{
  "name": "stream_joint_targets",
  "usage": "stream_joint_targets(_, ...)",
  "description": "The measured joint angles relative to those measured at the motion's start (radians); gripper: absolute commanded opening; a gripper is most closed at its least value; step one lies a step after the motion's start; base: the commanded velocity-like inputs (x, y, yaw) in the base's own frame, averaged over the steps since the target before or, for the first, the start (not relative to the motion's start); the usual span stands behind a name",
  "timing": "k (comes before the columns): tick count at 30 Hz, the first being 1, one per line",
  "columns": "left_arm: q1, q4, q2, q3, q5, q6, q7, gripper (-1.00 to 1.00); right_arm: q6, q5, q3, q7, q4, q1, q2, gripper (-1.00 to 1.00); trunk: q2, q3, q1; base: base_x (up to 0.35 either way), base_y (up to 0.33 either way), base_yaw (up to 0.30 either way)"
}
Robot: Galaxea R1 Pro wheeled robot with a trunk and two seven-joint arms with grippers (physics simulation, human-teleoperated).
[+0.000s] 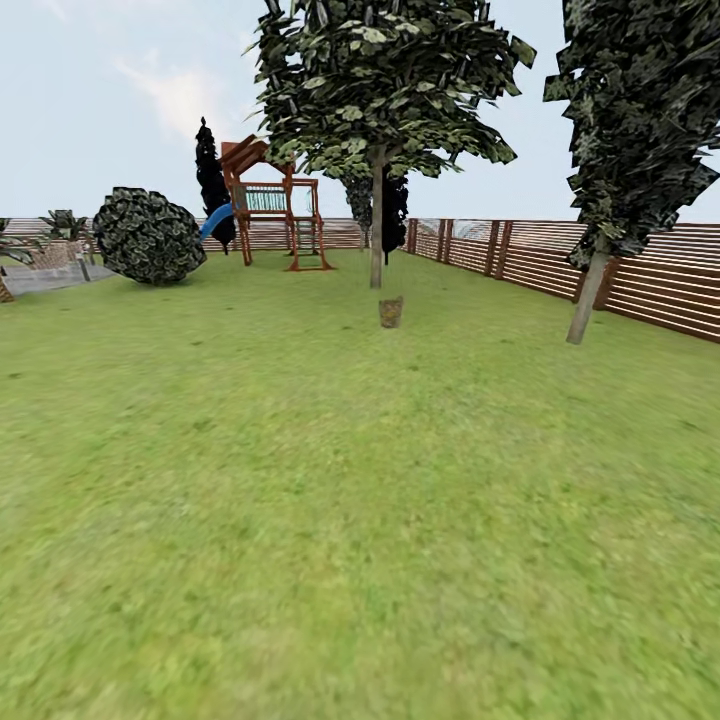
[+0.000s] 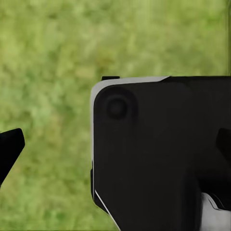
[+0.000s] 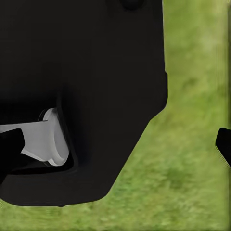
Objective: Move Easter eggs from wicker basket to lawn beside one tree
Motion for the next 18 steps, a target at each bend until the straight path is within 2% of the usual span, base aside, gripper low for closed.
stream_joint_targets(9, 0.000, 0.000, 0.000, 0.000, 0.000, 0.000, 0.000, 1.00, 0.000, 0.000, 0.000, 0.000, 0.002, 0.000, 0.000, 1.00, 0.000, 0.000, 0.000, 0.315, -0.090, 0.000)
stream_joint_targets(18, 0.000, 0.000, 0.000, 0.000, -0.001, 0.000, 0.001, 1.00, 0.000, 0.000, 0.000, 0.000, 0.004, 0.000, 0.000, 1.00, 0.063, 0.028, -0.034, 0.316, -0.095, 0.000)
